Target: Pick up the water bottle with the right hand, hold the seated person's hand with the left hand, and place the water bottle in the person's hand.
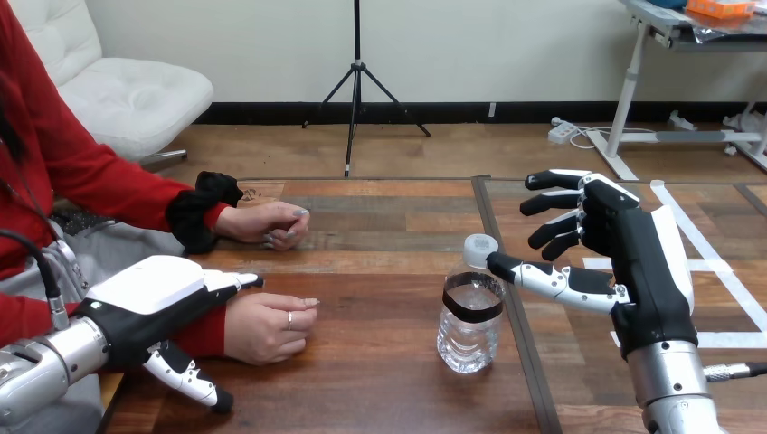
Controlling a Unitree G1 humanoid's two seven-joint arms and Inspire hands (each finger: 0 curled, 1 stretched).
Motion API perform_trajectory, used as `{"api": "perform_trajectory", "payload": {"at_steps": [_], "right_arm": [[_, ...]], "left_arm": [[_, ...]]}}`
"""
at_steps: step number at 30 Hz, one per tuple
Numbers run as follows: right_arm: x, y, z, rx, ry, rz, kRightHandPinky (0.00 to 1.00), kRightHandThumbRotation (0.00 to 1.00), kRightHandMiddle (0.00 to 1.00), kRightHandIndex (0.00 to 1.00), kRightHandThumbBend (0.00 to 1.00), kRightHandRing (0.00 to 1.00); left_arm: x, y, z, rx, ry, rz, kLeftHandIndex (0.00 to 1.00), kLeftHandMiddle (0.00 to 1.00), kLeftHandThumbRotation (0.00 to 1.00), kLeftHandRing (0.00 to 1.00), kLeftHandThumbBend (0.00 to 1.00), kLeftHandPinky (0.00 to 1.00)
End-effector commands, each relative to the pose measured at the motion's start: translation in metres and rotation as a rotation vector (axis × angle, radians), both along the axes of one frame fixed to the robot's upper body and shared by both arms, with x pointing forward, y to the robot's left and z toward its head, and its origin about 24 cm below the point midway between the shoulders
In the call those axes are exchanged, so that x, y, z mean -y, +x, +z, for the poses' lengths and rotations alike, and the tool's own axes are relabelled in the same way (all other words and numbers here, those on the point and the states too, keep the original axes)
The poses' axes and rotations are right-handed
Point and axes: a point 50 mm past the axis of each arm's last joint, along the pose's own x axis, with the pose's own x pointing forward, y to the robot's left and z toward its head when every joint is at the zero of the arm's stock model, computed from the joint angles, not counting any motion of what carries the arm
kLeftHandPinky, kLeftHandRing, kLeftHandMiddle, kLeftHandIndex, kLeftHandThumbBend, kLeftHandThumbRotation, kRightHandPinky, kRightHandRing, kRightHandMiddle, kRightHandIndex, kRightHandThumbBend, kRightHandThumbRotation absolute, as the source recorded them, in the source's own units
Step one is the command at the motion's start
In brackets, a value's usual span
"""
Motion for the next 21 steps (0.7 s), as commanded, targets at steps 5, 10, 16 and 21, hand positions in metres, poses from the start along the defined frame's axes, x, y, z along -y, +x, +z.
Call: {"api": "perform_trajectory", "payload": {"at_steps": [5,10,16,21], "right_arm": [[-0.0068,0.0048,0.0156,0.054,-0.018,0.029,0.56,0.19,0.7,0.73,1.0,0.65],[-0.0084,0.0048,0.0147,0.04,-0.015,0.037,0.6,0.25,0.74,0.77,1.0,0.7],[-0.0106,0.0043,0.0122,0.013,-0.01,0.044,0.63,0.27,0.78,0.8,1.0,0.74],[-0.0125,0.0031,0.0098,-0.009,0.002,0.049,0.66,0.25,0.8,0.83,1.0,0.78]], "left_arm": [[-0.0024,0.0106,0.0173,0.068,-0.02,0.016,0.93,0.92,0.41,0.91,1.0,0.82],[-0.0024,0.0098,0.0166,0.075,-0.038,0.025,0.93,0.91,0.39,0.9,1.0,0.81],[-0.0034,0.0104,0.0159,0.079,-0.06,0.059,0.92,0.91,0.34,0.89,1.0,0.8],[-0.0037,0.0104,0.0164,0.098,-0.066,0.068,0.89,0.88,0.26,0.85,1.0,0.77]]}}
